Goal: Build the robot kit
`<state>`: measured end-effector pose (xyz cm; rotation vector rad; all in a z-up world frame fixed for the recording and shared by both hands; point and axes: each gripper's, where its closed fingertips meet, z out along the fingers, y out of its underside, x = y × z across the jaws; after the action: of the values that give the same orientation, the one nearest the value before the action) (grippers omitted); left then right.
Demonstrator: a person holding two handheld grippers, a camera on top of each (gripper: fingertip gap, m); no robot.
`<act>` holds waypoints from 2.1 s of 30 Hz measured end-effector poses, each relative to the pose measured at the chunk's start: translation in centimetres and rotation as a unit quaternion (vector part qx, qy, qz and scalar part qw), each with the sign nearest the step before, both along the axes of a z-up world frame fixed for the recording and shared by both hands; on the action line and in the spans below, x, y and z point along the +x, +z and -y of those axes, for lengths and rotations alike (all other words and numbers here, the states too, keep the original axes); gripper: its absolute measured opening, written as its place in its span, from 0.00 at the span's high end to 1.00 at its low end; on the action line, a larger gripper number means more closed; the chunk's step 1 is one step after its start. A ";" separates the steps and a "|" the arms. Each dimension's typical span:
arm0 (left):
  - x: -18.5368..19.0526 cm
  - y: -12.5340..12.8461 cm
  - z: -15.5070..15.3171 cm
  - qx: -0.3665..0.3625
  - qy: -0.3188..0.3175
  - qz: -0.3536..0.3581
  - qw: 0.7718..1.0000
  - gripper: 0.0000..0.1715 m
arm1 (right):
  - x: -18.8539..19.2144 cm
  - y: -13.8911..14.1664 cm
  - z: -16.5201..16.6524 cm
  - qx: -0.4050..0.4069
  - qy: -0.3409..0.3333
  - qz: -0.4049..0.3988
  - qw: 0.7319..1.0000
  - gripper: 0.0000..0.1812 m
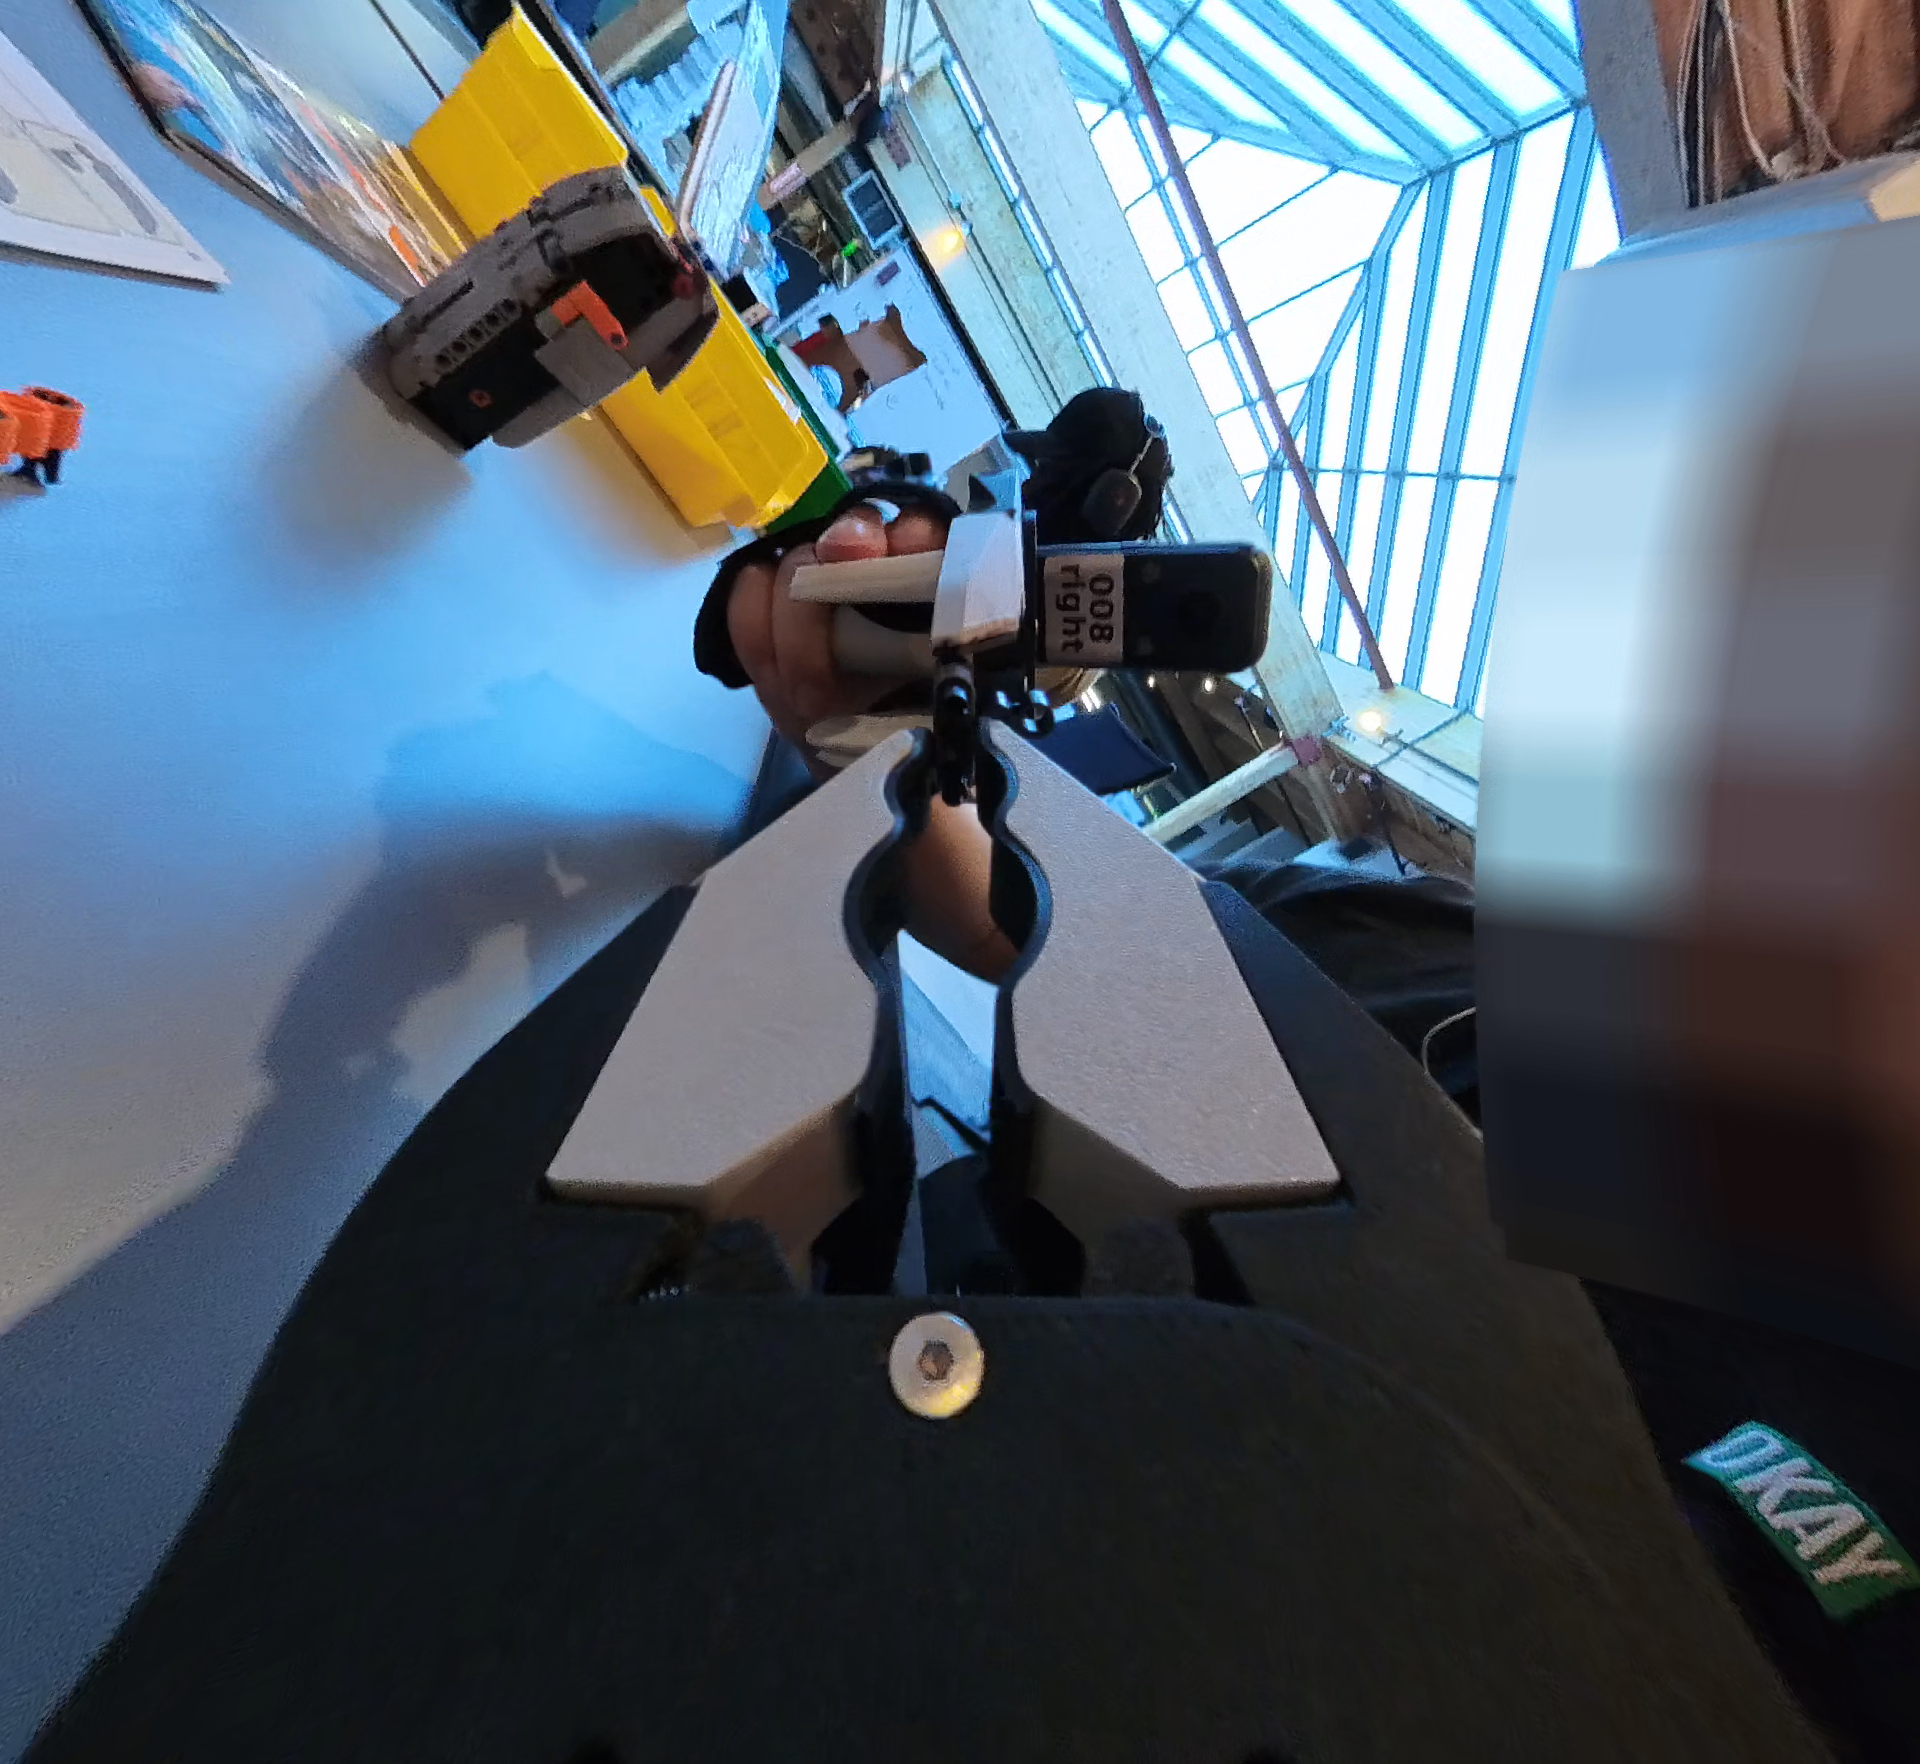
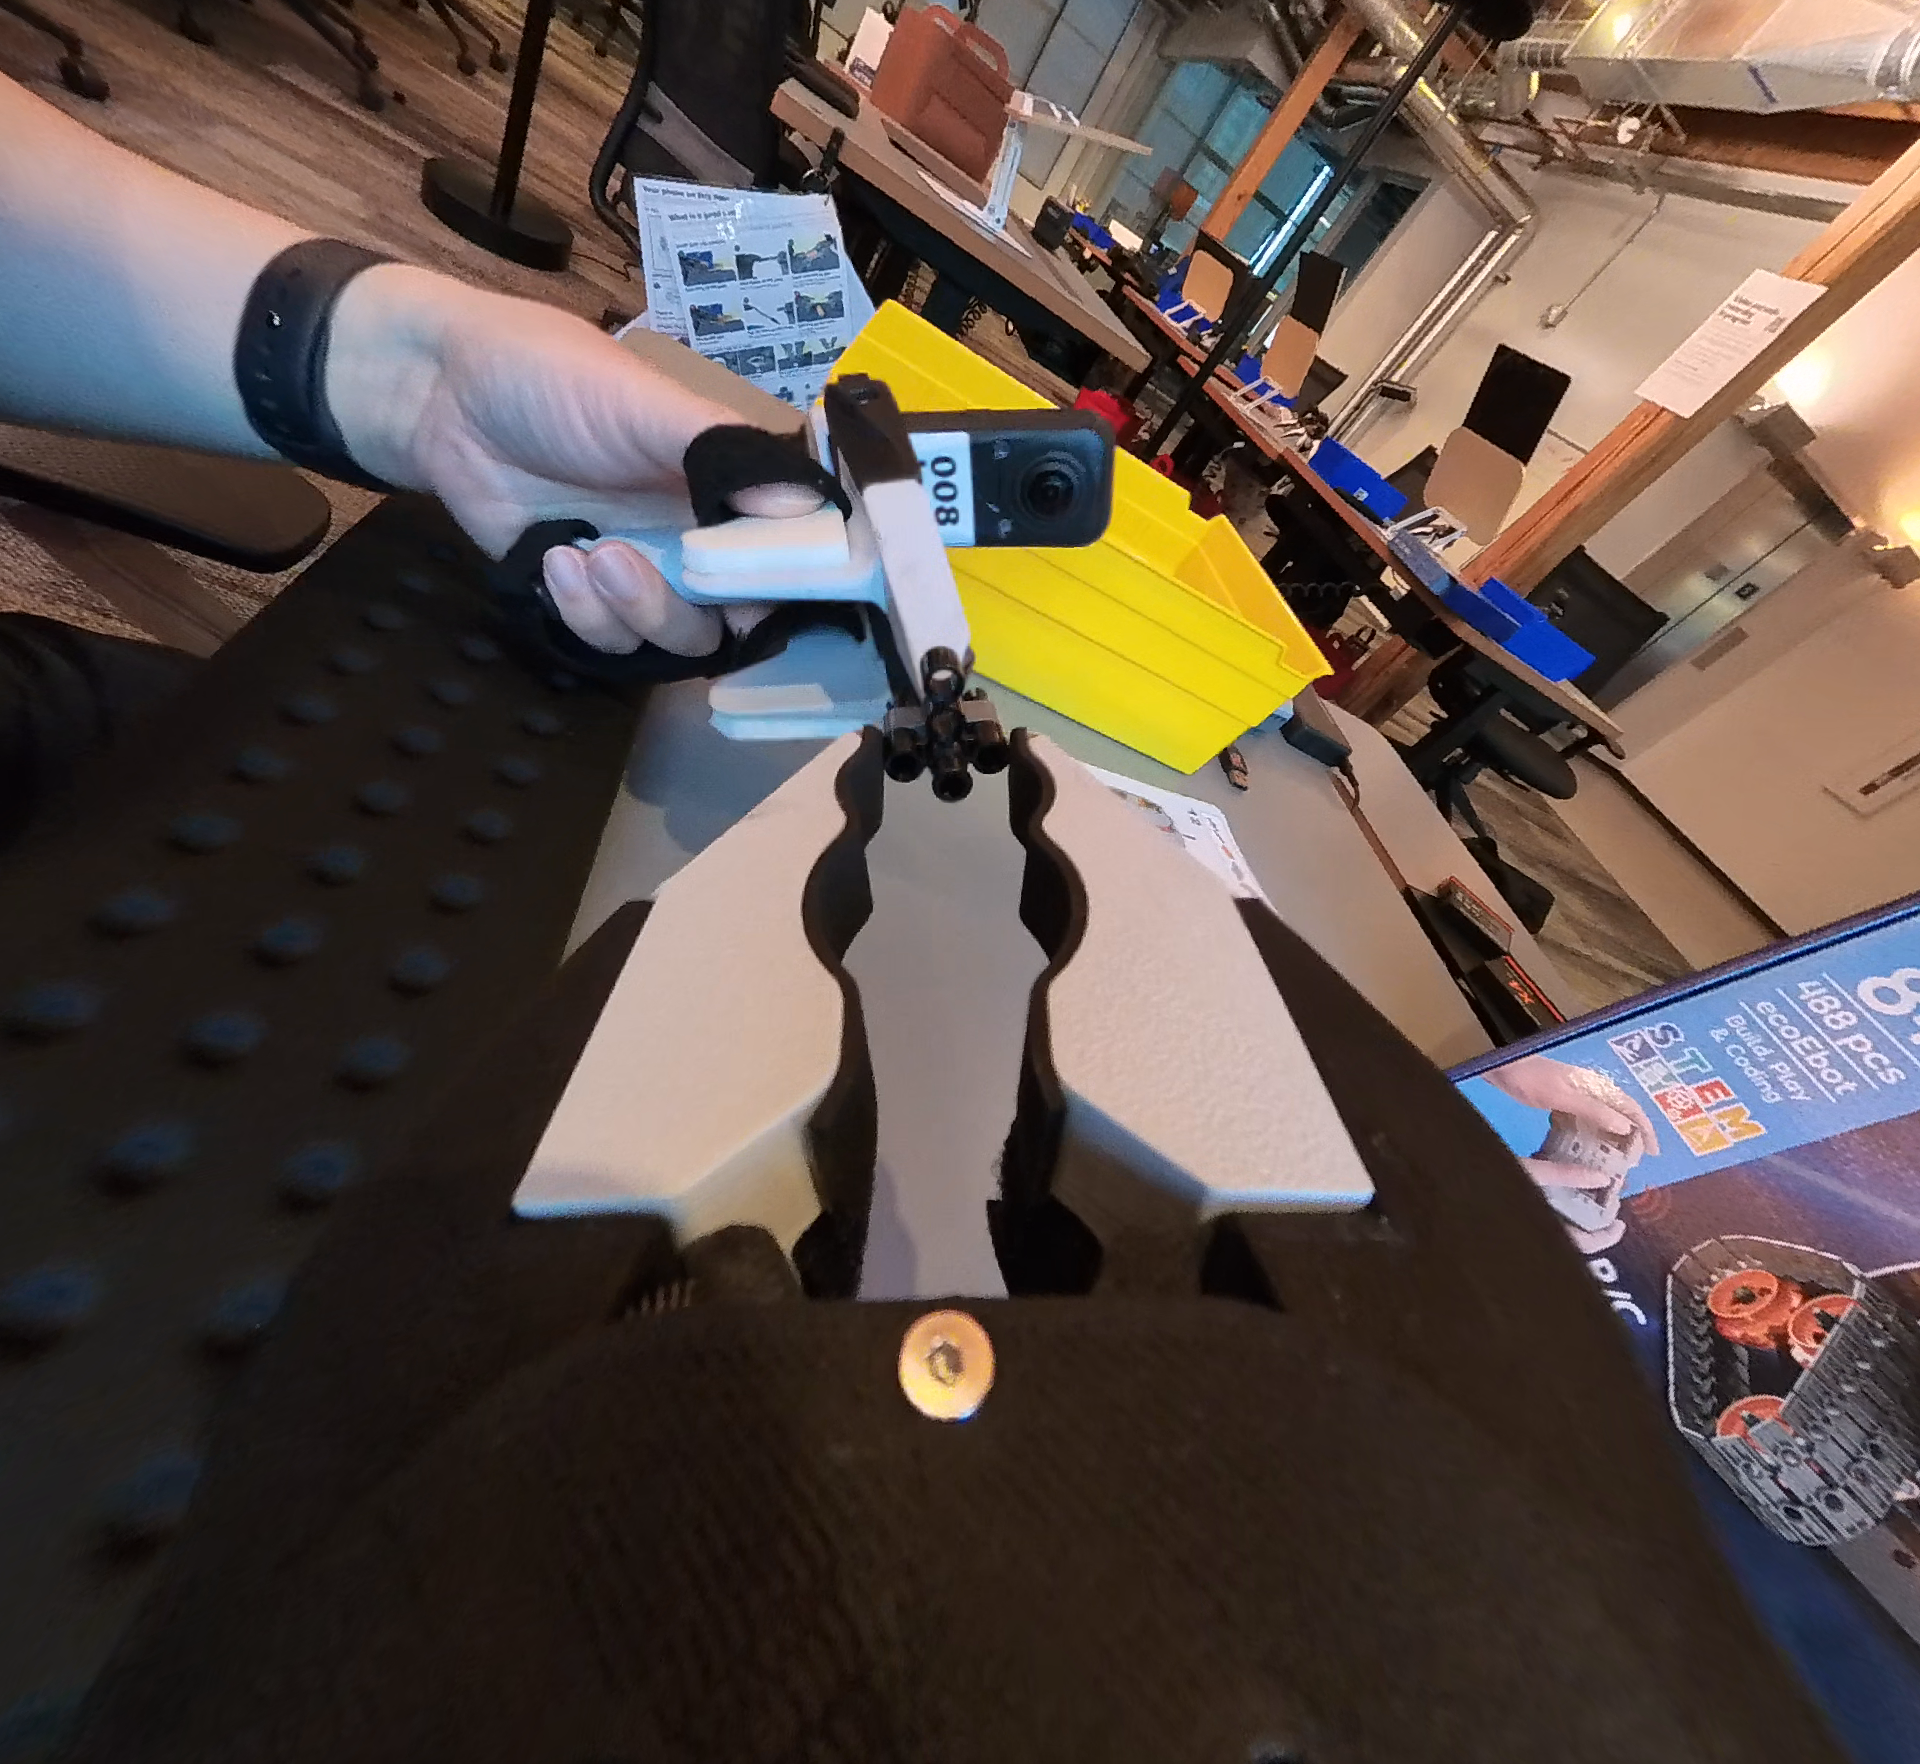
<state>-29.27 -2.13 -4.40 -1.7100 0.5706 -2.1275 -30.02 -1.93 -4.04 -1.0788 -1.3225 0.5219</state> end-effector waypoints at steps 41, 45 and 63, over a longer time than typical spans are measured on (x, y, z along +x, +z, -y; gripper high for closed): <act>-0.8 0.4 0.3 -0.027 -0.003 0.045 0.999 0.98 | 0.4 0.4 0.6 -0.095 0.055 -0.030 0.994 0.94; -0.6 0.1 0.5 -0.025 -0.007 0.036 0.999 0.98 | 0.2 0.4 0.7 -0.089 0.053 -0.027 0.994 0.98; -0.2 -1.0 -0.1 -0.044 -0.013 0.007 0.999 0.98 | 0.2 -0.8 0.0 -0.093 0.037 0.005 0.995 0.97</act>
<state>-29.49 -2.04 -5.36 -1.7422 0.5045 -2.2101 -29.83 -1.91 -4.81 -1.1889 -1.3456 0.7070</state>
